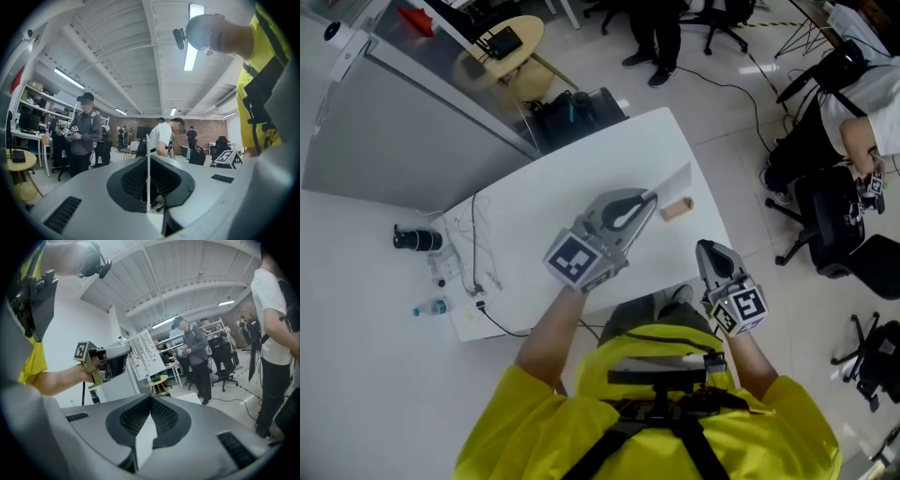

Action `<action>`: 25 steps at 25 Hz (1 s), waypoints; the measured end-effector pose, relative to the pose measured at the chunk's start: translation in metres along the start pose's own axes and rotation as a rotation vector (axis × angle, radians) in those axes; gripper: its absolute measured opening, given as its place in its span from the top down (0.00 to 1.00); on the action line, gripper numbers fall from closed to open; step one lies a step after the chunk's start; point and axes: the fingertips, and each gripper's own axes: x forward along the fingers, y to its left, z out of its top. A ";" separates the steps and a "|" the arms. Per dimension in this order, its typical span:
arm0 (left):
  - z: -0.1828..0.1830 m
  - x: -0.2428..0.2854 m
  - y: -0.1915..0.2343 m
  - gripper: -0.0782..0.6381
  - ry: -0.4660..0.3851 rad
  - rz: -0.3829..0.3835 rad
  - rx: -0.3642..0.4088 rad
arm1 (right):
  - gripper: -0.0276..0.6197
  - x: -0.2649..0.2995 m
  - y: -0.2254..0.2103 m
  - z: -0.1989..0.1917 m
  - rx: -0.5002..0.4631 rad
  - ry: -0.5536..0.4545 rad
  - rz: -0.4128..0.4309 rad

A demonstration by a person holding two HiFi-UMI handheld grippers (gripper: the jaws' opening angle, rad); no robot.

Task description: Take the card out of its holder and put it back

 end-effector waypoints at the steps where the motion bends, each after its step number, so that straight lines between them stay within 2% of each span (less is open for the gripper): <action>1: -0.011 0.006 0.005 0.88 0.002 0.000 -0.002 | 0.95 0.001 -0.002 -0.005 0.007 0.009 0.001; 4: -0.049 0.021 0.019 0.88 -0.002 -0.023 -0.031 | 0.95 0.004 -0.006 -0.022 0.035 0.036 0.001; 8: -0.115 0.040 0.028 0.88 0.055 -0.046 -0.042 | 0.95 -0.002 -0.017 -0.051 0.076 0.075 -0.009; 12: -0.160 0.061 0.037 0.88 0.037 -0.050 -0.076 | 0.95 -0.006 -0.031 -0.076 0.110 0.108 -0.015; 16: -0.208 0.069 0.036 0.88 0.079 -0.071 -0.123 | 0.95 -0.011 -0.042 -0.096 0.138 0.139 -0.031; 25: -0.249 0.078 0.046 0.88 0.089 -0.074 -0.157 | 0.95 -0.014 -0.059 -0.120 0.176 0.171 -0.039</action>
